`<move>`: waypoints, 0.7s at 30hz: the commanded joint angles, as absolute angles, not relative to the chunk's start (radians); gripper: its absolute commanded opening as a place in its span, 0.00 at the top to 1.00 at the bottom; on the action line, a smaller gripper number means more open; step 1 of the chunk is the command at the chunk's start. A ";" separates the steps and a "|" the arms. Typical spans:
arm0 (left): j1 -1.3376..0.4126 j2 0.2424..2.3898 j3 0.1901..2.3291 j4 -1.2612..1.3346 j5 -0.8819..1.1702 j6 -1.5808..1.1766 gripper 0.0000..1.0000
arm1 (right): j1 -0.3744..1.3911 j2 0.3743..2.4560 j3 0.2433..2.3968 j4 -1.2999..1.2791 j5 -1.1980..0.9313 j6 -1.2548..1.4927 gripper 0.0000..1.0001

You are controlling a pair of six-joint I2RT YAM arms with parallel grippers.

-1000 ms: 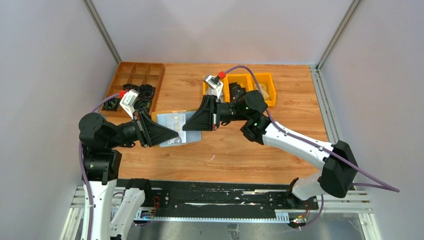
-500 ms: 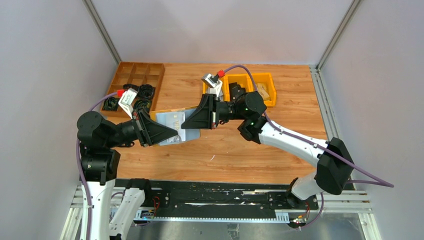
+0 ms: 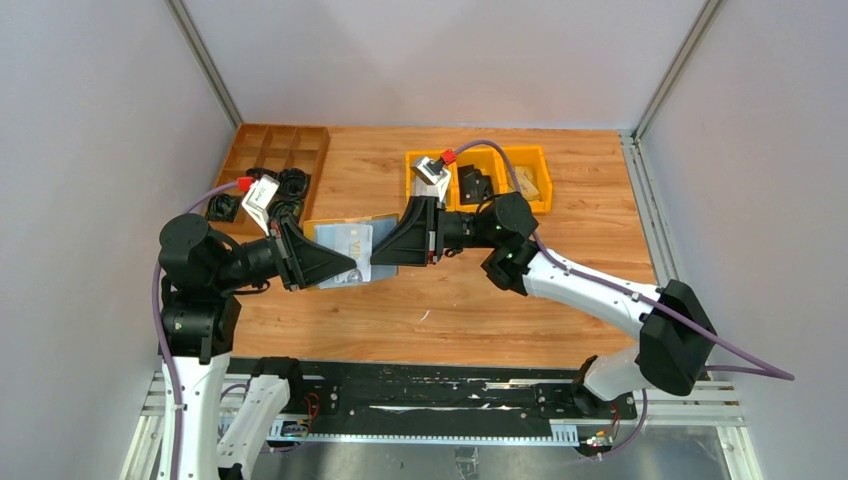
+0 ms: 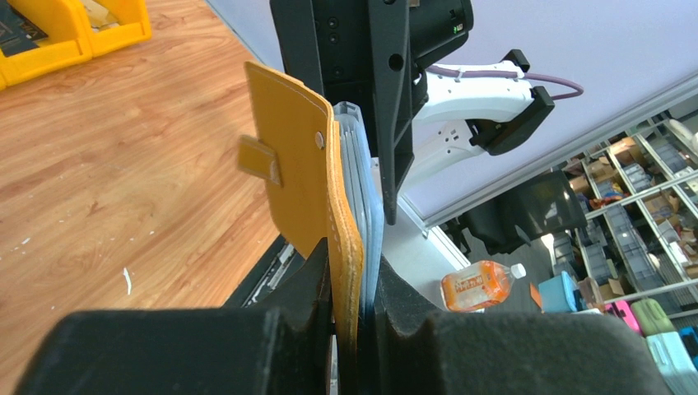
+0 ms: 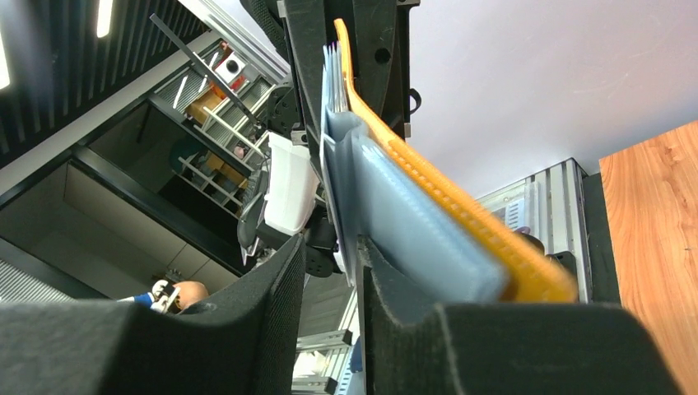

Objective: Take the credit cards out of the card holder
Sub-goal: Remove the credit card from the card holder.

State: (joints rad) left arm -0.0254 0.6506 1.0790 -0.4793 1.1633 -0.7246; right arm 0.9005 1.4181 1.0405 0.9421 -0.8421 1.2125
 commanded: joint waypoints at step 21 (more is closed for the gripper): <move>-0.023 0.672 1.127 -0.548 1.156 -0.653 0.57 | 0.868 1.419 1.094 0.855 -0.810 1.172 1.00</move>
State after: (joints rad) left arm -0.0254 0.6647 1.1072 -0.5392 1.1439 -0.6498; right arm 0.8963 1.4296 1.0988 0.8436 -0.8253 1.1717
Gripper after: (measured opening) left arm 0.395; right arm 0.004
